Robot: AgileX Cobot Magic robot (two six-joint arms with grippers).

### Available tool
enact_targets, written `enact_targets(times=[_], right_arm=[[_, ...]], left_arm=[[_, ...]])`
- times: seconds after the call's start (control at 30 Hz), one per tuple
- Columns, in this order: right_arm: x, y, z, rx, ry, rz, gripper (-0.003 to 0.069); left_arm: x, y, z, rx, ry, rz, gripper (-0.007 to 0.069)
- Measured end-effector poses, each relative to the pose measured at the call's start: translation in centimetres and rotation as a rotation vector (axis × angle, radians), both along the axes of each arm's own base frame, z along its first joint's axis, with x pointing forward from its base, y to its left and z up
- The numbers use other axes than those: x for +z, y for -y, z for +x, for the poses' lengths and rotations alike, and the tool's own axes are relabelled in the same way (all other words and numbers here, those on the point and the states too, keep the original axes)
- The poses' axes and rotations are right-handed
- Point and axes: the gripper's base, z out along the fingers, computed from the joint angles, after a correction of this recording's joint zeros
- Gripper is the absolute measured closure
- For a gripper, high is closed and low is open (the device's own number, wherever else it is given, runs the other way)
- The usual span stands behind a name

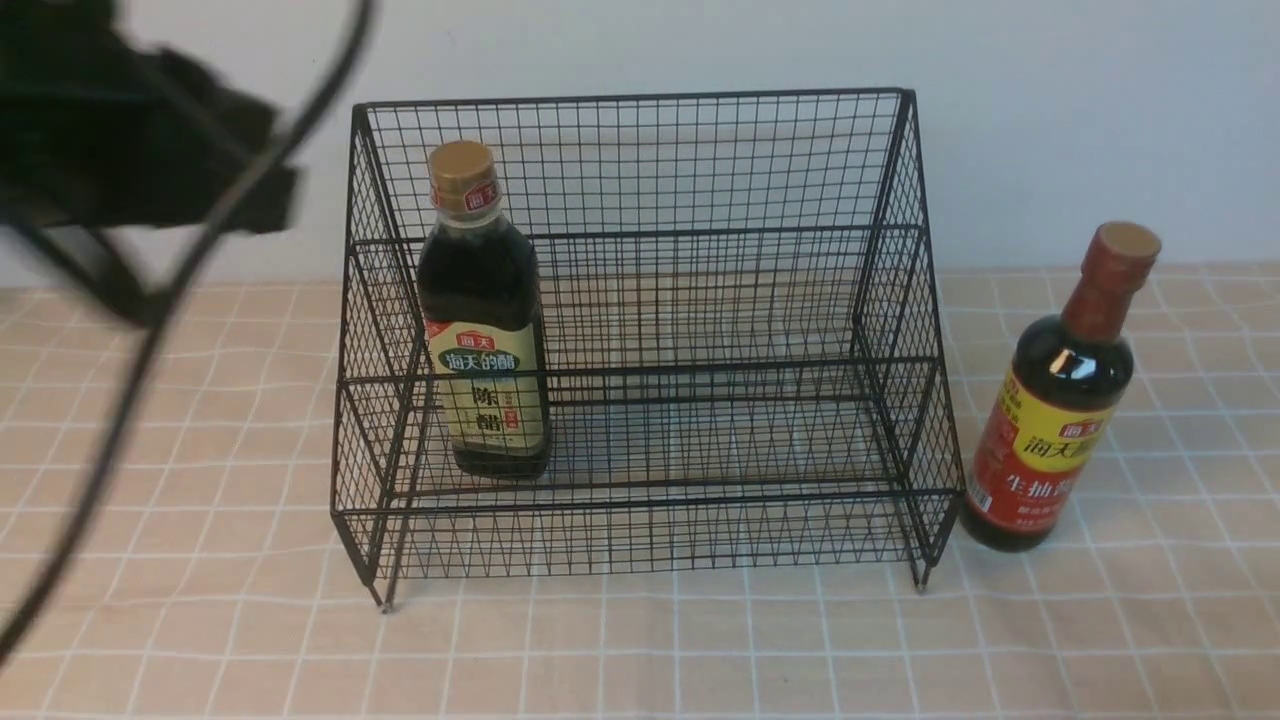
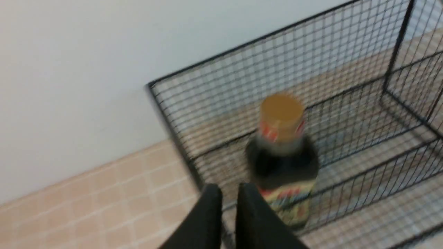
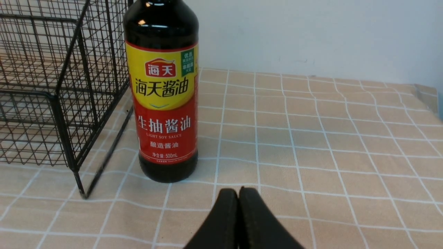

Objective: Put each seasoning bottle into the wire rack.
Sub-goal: Use the right arm to grab the condiment bottle closest to it

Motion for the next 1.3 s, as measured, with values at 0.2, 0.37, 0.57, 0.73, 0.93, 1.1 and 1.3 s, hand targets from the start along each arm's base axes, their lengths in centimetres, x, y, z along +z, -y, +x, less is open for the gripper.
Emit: enact_targets(times=[0.2,0.37,0.57,0.73,0.93,1.1,1.3], right_arm=[[0.0,0.0,0.0,0.000,0.000,0.000,0.0673],[0.0,0.0,0.0,0.000,0.000,0.000,0.0673],[0.0,0.0,0.0,0.000,0.000,0.000,0.0673],[0.0,0.0,0.0,0.000,0.000,0.000,0.0673],[0.0,0.0,0.0,0.000,0.000,0.000,0.0673],[0.0,0.0,0.0,0.000,0.000,0.000,0.0673],[0.0,0.0,0.0,0.000,0.000,0.000,0.0673]], left_arm=[[0.8,-4.2,-7.9,0.168,0.062,-0.093,0.0631],[-2.1,-6.2,-12.8,0.211,0.124,-0.177,0.0631],[-5.8,-7.6,-16.6,0.215,0.183,-0.232,0.0631],[-7.5,-8.2,-18.0,0.212,0.218,-0.251,0.0631],[-8.5,-8.2,-18.1,0.215,0.204,-0.255,0.0631],[-10.2,-7.4,-17.0,0.179,0.247,-0.252,0.0631],[-16.1,-6.1,-15.2,0.185,0.308,-0.219,0.0631]])
